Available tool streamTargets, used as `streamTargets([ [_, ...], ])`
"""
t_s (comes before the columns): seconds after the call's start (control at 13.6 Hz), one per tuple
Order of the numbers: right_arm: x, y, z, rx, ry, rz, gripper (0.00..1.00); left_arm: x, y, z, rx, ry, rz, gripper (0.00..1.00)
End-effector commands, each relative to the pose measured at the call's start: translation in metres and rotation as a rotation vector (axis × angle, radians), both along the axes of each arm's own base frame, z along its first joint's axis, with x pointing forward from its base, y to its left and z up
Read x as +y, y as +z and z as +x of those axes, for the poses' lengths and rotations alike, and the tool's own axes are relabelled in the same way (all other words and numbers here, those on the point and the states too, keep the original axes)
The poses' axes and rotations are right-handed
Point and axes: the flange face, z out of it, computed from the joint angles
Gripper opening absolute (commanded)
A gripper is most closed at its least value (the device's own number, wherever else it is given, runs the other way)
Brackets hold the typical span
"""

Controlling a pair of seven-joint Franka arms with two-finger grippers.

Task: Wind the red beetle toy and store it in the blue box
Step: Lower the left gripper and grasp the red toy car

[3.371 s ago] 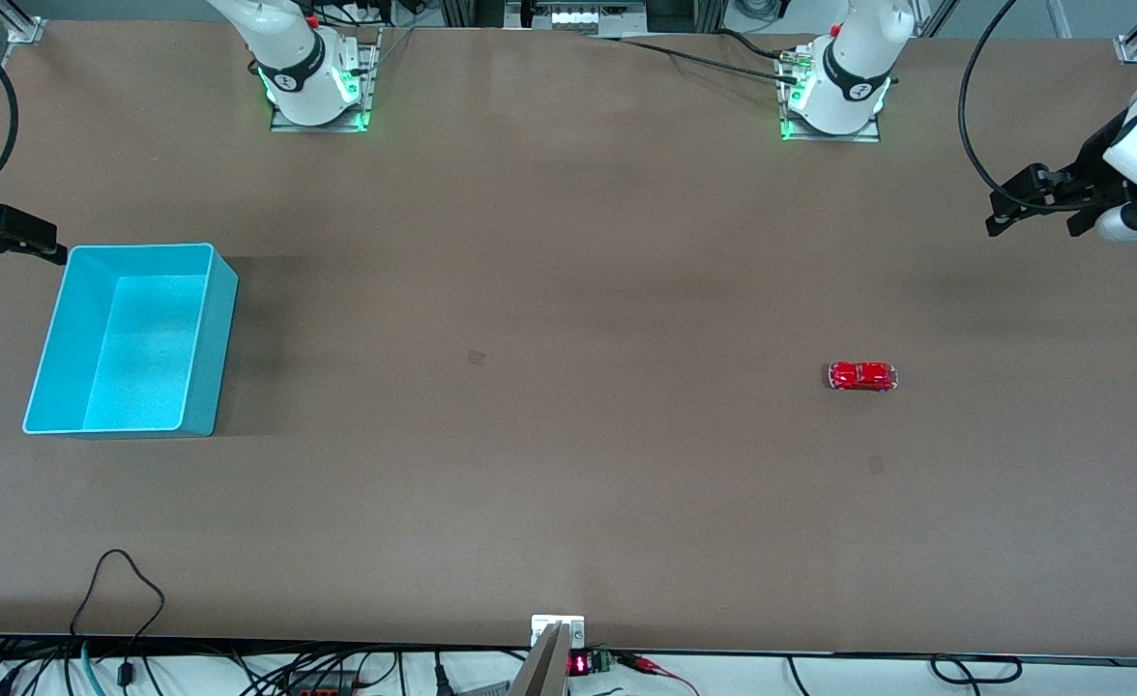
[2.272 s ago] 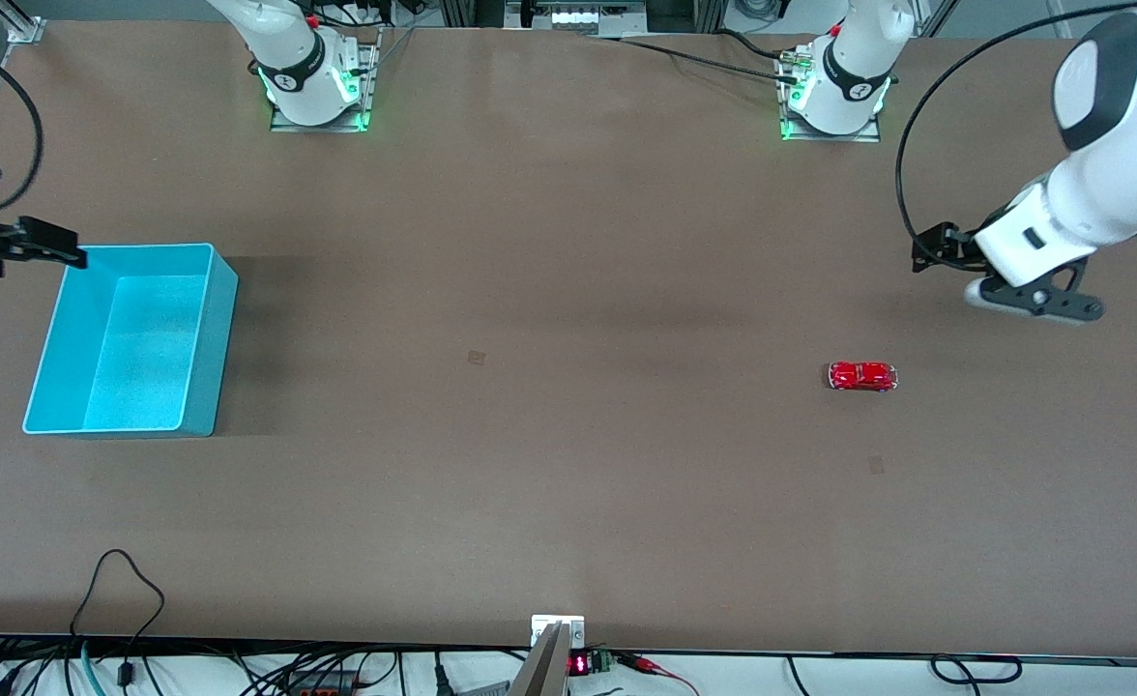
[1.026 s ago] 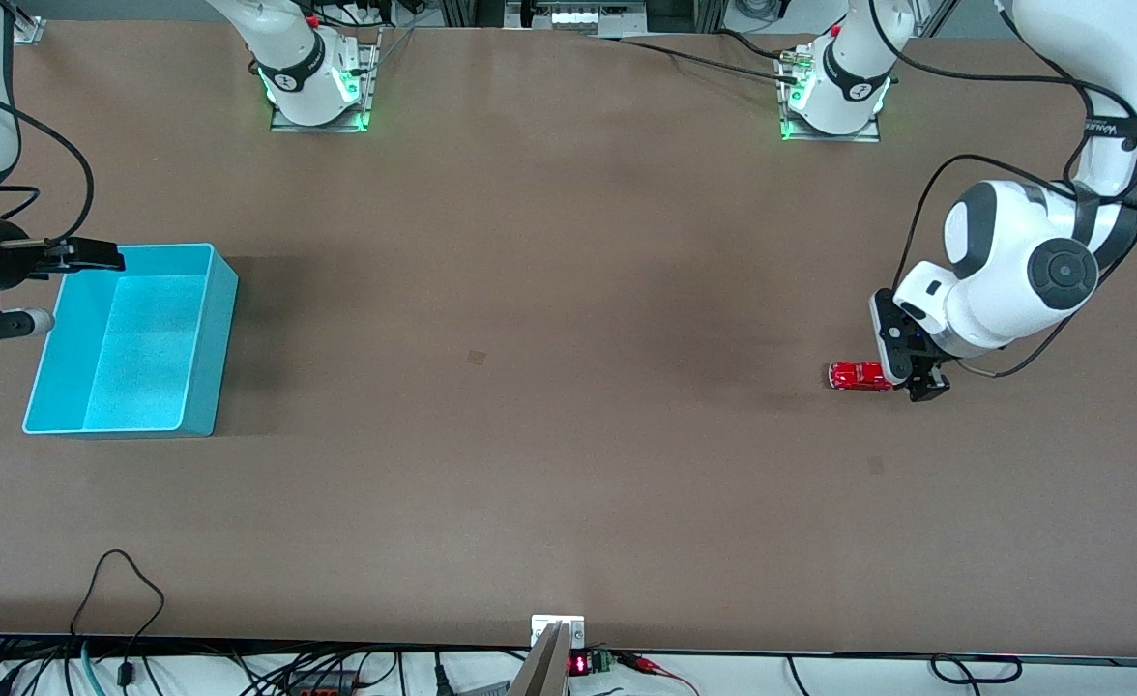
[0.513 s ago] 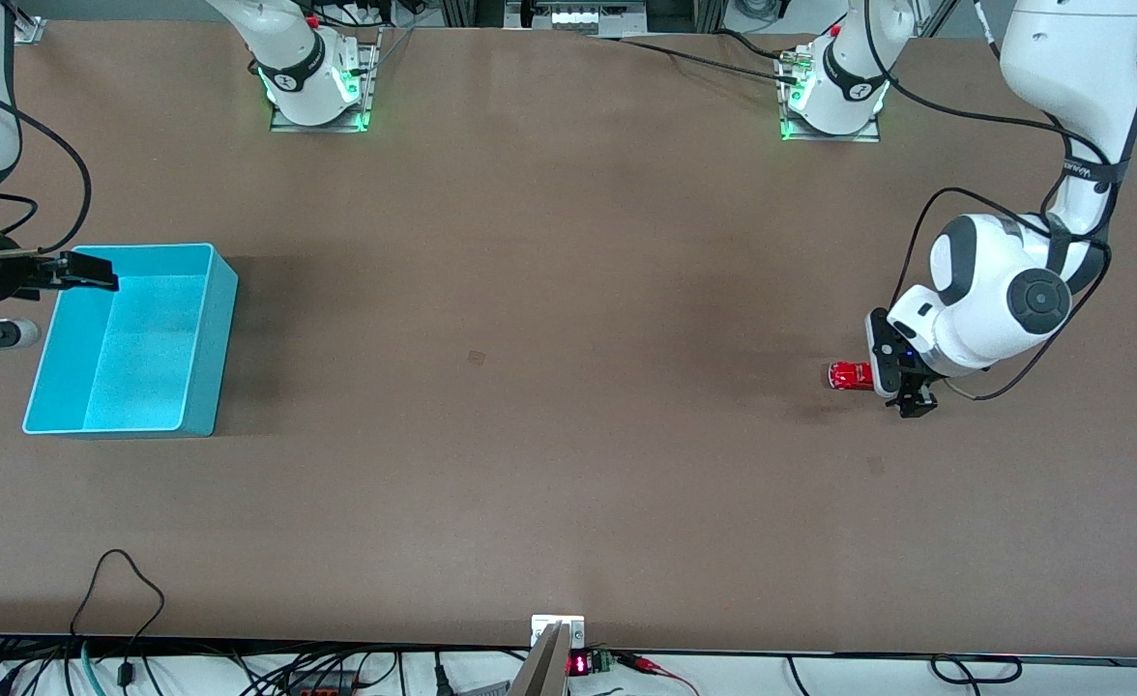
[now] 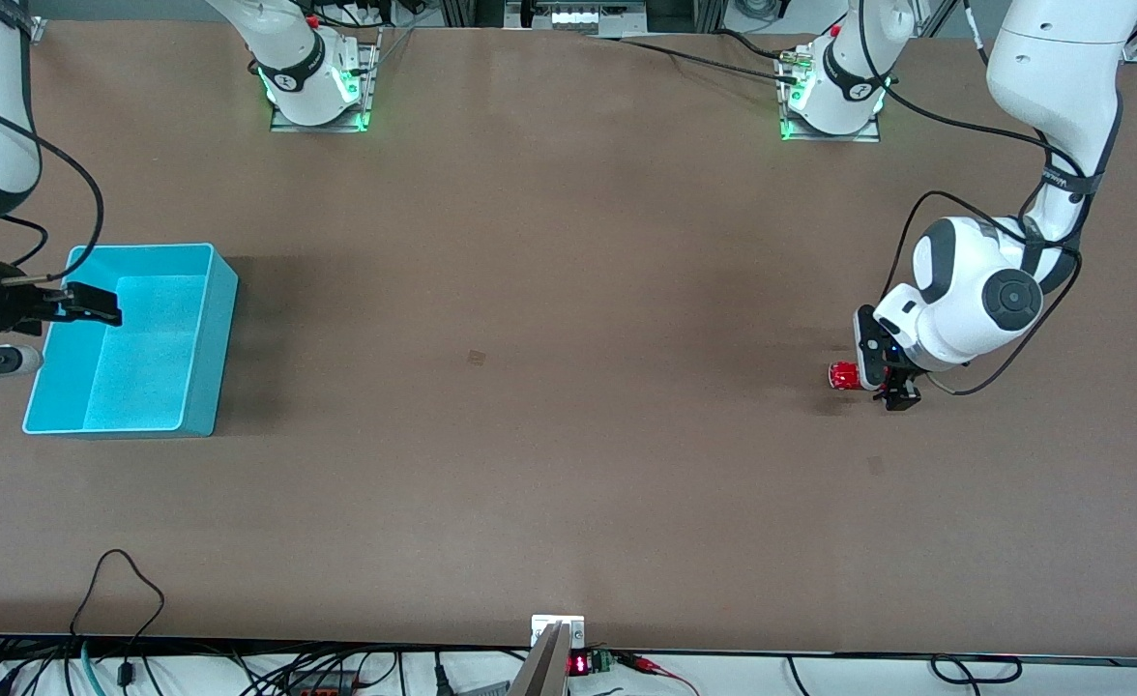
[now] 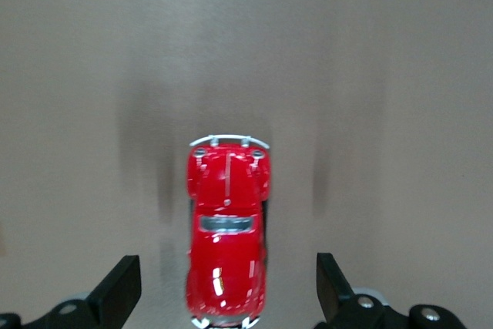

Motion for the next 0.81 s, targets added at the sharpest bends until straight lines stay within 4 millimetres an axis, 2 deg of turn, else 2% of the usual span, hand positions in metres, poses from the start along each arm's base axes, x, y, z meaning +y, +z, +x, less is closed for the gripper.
streamTargets([
  [0.0,0.003,-0.011,-0.017,-0.009,-0.013,0.008,1.00,0.001,-0.001,-0.013,-0.006,-0.029,0.009,1.00],
  [0.15,0.003,-0.025,-0.042,-0.044,-0.009,0.008,1.00,0.000,-0.001,-0.014,-0.008,-0.035,0.009,1.00],
  [0.22,0.004,-0.030,-0.055,-0.058,-0.007,0.009,1.00,0.000,-0.001,-0.012,-0.029,-0.054,0.009,0.97],
  [0.37,0.005,-0.040,-0.069,-0.061,-0.006,0.010,1.00,0.000,-0.001,-0.011,-0.060,-0.094,0.009,0.82],
  [0.44,0.004,-0.042,-0.072,-0.061,-0.007,0.010,1.00,0.000,-0.001,-0.011,-0.060,-0.094,0.009,0.67],
  [0.73,0.004,-0.043,-0.071,-0.062,-0.017,0.026,1.00,0.000,-0.001,-0.011,-0.060,-0.093,0.008,0.54],
])
